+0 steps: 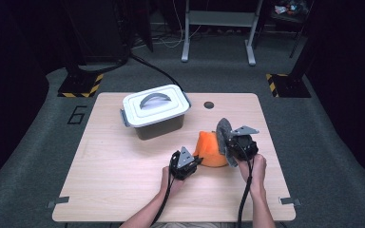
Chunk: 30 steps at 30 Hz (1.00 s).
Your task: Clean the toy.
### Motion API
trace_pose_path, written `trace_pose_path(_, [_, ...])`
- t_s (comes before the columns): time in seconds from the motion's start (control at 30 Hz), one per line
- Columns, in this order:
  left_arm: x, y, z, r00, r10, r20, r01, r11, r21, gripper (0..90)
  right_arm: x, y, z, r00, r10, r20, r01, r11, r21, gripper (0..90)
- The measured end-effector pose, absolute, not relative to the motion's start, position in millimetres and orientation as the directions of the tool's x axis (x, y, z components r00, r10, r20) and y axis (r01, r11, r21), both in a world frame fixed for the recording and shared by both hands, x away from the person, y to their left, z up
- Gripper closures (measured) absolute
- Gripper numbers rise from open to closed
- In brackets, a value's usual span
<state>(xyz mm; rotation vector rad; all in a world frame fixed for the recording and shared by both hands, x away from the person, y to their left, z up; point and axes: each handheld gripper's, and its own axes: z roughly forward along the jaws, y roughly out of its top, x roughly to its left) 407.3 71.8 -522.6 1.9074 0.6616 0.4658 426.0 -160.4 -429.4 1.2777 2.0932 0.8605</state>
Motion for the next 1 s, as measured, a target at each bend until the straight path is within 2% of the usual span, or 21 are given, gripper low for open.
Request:
trace_pose_path(0.3, [407,72,-522,0.773,0.633,0.033,0.233,-0.333,0.913,82.4,432,-184,-452,-0.343,0.937,-0.071,0.638,0.288,0.714,75.9])
trace_pose_path(0.7, [407,73,-522,0.775,0.632,0.033,0.232,-0.333,0.914,82.1,445,-194,-484,-0.324,0.945,-0.039,0.715,0.272,0.643,76.0])
trace_pose_path(1.0, [408,74,-522,0.770,0.637,0.028,0.234,-0.323,0.917,81.9,438,-200,-467,-0.315,0.949,-0.030,0.685,0.249,0.685,76.0])
